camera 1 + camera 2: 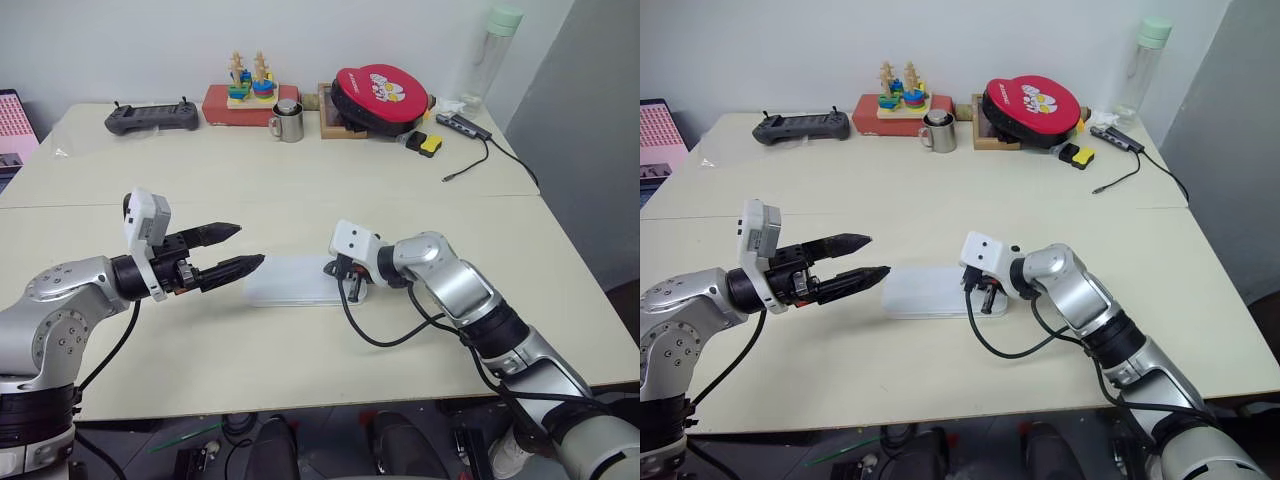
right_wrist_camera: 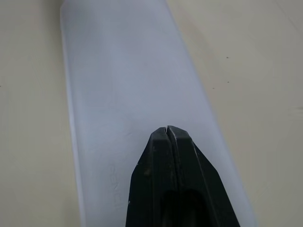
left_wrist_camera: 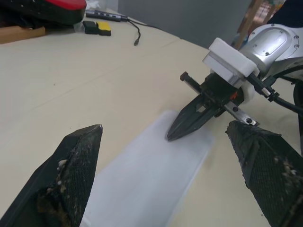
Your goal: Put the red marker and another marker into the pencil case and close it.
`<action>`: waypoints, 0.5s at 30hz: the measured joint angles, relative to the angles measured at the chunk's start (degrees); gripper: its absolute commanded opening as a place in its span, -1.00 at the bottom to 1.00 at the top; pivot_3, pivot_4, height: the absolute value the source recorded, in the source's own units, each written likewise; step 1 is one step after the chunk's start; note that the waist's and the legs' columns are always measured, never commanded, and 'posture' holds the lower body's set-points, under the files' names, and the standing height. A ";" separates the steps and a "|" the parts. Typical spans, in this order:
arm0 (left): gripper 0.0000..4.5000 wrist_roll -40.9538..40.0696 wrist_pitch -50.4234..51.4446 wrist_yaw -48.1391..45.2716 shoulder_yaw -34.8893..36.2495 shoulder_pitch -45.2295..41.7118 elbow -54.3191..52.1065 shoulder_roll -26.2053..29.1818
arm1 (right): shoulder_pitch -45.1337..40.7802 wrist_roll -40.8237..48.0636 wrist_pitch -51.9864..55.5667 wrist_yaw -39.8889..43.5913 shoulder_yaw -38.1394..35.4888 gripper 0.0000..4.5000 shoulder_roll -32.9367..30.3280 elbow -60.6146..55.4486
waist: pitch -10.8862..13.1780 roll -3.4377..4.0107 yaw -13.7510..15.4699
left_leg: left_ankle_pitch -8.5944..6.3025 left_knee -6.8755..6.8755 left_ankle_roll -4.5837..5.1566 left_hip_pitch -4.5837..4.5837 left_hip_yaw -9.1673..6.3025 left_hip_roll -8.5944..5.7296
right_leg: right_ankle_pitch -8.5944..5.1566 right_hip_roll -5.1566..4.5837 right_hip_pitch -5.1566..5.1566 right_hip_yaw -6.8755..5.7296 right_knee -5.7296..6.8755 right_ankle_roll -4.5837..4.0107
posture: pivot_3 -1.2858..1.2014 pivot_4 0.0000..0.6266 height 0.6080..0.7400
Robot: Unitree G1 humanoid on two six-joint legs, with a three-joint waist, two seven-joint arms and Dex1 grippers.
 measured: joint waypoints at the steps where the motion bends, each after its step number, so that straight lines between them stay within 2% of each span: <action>1: 1.00 0.63 -0.18 0.19 -0.56 -0.03 0.03 -0.01 | 0.38 0.15 -0.37 -0.38 -0.65 -1.00 0.25 0.06 | -0.02 -0.03 0.00 | 0.00 0.01 0.00 0.00 0.00 0.00 | 0.00 0.00 0.01 0.01 0.00 0.00 | 0.03 -0.52 1.00; 3: 1.00 2.76 -1.03 1.49 -2.16 -0.29 0.35 -0.35 | 2.23 1.74 -0.67 -0.82 -3.40 -1.00 1.20 -0.39 | -0.07 -0.11 0.03 | 0.01 0.02 0.00 0.00 -0.01 0.00 | 0.01 0.00 0.02 0.01 0.00 0.01 | 0.03 -0.52 1.00; 5: 1.00 5.63 -2.51 4.57 -3.55 -1.58 2.43 -2.33 | 4.79 4.06 -1.07 -1.74 -6.60 -0.85 1.89 -0.88 | -0.06 -0.10 0.12 | 0.01 0.03 0.00 -0.01 -0.01 -0.01 | 0.07 0.00 0.03 0.01 0.00 0.10 | 0.03 -0.52 1.00; 9: 1.00 11.03 -4.99 11.89 -4.54 -3.57 9.20 -6.79 | 8.26 8.34 0.34 -5.70 -15.22 -0.36 2.60 -1.98 | -0.05 -0.09 0.80 | 0.01 0.03 0.00 -0.12 0.01 -0.03 | 0.09 0.00 -0.04 0.03 -0.03 0.04 | 0.03 -0.52 1.00; 15: 1.00 14.55 -7.98 15.18 -4.00 -2.93 15.97 -8.16 | 14.63 14.67 3.14 -6.65 -27.66 0.35 -3.95 -8.10 | -0.05 -0.09 1.63 | -0.01 -0.11 0.00 -0.14 0.02 -0.02 | 0.07 0.00 -0.07 -0.01 -0.04 -0.29 | 0.03 -0.52 1.00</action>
